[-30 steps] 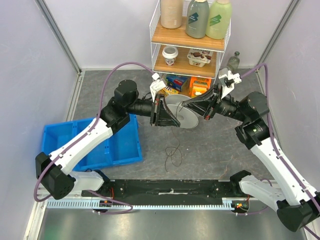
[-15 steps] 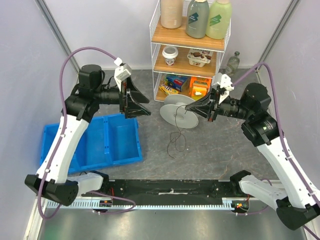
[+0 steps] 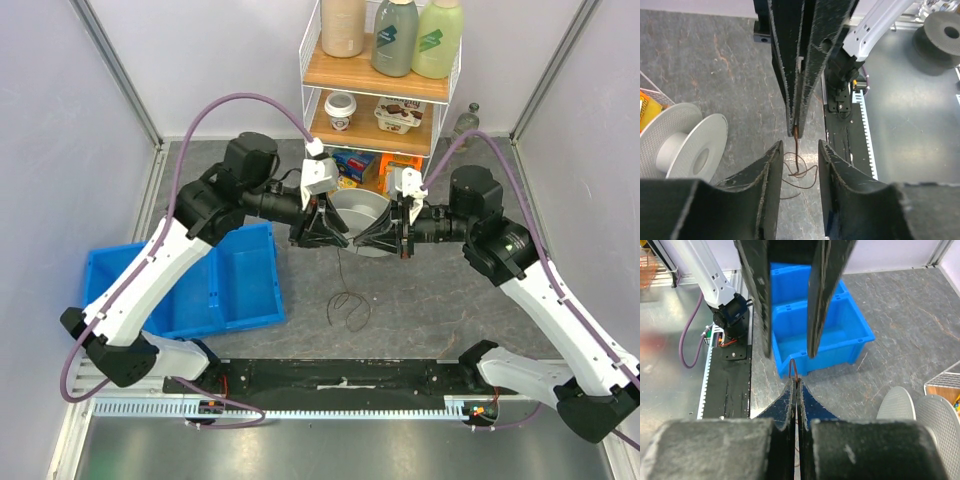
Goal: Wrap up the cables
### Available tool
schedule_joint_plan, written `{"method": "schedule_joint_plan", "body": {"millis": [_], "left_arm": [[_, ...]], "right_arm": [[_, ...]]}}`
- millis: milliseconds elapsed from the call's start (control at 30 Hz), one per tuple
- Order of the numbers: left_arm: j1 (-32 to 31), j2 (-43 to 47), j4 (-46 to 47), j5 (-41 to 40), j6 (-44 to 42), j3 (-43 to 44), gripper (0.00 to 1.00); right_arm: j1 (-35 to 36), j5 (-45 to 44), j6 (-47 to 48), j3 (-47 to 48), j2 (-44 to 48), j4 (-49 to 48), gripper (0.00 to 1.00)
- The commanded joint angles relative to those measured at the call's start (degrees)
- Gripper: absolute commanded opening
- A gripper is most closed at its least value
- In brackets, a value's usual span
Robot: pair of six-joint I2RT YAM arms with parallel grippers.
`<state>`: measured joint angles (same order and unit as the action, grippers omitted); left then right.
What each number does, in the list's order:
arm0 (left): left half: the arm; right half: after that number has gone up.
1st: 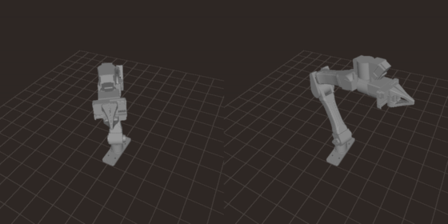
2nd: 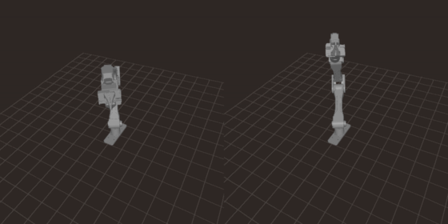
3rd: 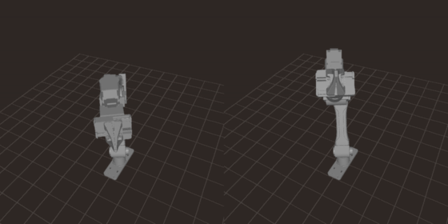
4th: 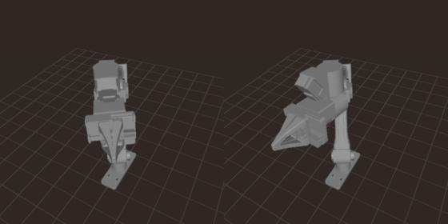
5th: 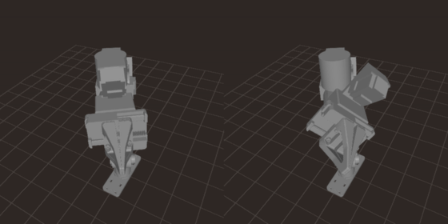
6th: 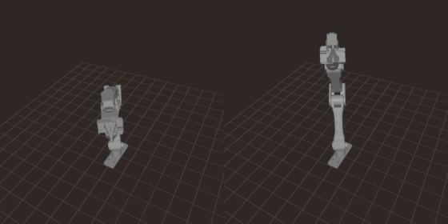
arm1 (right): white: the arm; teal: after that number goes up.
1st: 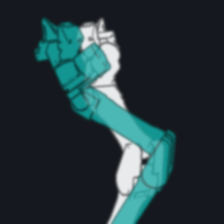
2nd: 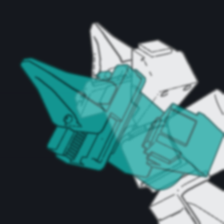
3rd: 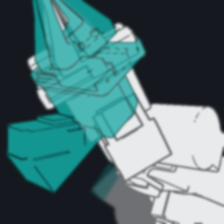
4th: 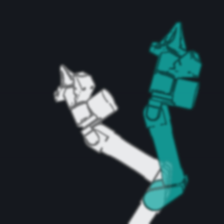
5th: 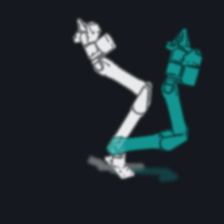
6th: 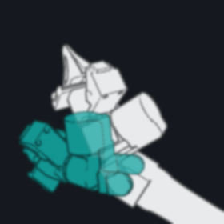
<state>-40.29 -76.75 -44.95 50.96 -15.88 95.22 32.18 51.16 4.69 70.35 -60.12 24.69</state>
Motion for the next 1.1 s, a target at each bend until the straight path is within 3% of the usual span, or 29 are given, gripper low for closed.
{"method": "schedule_joint_plan", "body": {"millis": [0,233,333,400,533,633,833,1000,1067], "left_arm": [[-2.33,-0.42,-0.84,-3.5,-3.54,-1.0,0.36],[-2.95,0.37,1.0,-3.5,-3.37,-3.72,0.02],[-2.86,1.34,2.66,-4.46,-2.15,-5.39,0.02],[-1.73,3.26,7.13,-5.08,1.8,-8.37,0.02],[0.39,7.83,19.08,-4.81,11.81,-15.66,0.02],[0.57,9.86,26.21,-7.53,19.2,-19.45,0.02],[0.92,10.57,39.13,-13.25,34.93,-24.02,0.02],[1.01,10.39,43.71,-15.45,42.06,-25.52,0.02],[1.01,10.57,44.33,-16.24,43.21,-25.96,0.02]], "right_arm": [[1.56,-0.35,1.11,2.69,-0.17,-0.17,0.0],[2.71,-0.71,1.55,2.69,-0.44,-0.16,0.0],[2.71,-1.41,1.81,2.69,-0.44,-0.25,0.03],[2.71,-4.2,1.73,2.6,0.0,-0.69,0.29],[2.71,-9.13,-0.72,0.41,2.02,-4.02,0.64],[2.71,-9.93,-3.62,-2.92,4.48,-9.72,0.78],[3.06,-12.74,-9.17,-6.71,5.8,-18.79,0.84],[5.34,-19.41,-5.23,-7.15,5.36,-19.68,0.87],[6.66,-22.14,-3.21,-7.68,5.36,-19.42,0.83]]}}
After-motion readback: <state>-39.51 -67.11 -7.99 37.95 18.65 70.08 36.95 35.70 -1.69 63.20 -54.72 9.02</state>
